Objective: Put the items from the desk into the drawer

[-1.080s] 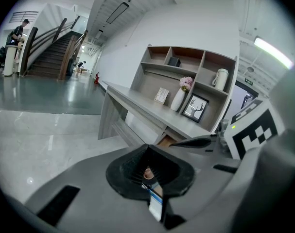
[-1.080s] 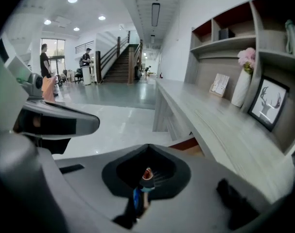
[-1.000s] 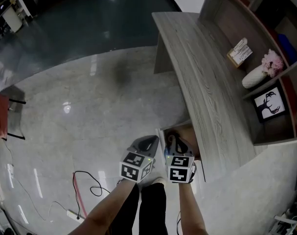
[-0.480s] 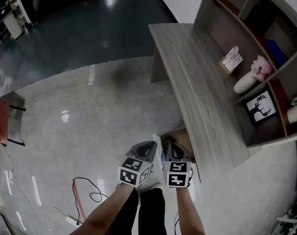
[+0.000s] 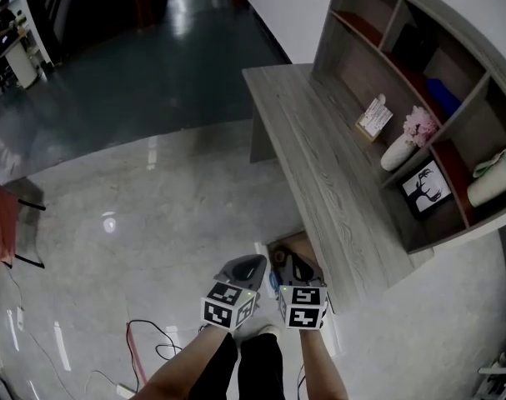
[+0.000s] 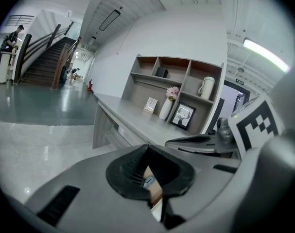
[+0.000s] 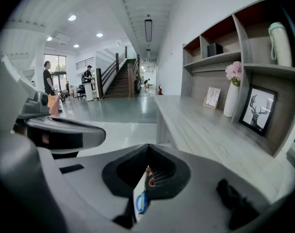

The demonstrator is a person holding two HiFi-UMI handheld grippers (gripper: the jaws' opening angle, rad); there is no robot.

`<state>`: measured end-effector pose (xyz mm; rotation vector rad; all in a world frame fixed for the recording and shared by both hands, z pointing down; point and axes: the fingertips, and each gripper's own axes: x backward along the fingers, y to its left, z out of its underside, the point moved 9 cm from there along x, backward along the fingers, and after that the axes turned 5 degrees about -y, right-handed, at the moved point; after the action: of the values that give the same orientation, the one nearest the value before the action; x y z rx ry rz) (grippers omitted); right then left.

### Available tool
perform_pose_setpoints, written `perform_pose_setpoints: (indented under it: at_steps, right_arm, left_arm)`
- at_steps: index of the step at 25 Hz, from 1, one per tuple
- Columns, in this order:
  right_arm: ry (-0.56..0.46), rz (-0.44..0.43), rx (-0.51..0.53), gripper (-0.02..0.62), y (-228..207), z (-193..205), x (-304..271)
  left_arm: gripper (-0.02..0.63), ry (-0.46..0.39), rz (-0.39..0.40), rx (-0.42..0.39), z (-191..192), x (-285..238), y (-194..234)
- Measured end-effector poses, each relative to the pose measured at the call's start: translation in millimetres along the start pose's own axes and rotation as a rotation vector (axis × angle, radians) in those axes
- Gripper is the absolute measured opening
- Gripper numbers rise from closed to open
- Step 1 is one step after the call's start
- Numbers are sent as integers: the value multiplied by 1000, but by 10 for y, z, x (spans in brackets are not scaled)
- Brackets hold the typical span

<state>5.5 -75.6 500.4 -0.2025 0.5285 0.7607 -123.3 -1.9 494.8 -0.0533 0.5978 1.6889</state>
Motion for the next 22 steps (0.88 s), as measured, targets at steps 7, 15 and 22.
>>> perform_pose_setpoints:
  at_steps: [7,15,22]
  right_arm:
    - [-37,11,-7,10,-22,-124,322]
    - [-79,36,-57,10,-83,-247,699]
    - [-105,74,-125,11,-160,-298,1020]
  left_arm:
    - [9,-7,32,-29,-132,141,-227]
    - [9,-29,88,-57,-293,269,-473]
    - [9,-41,124,-50,-437,410,-595]
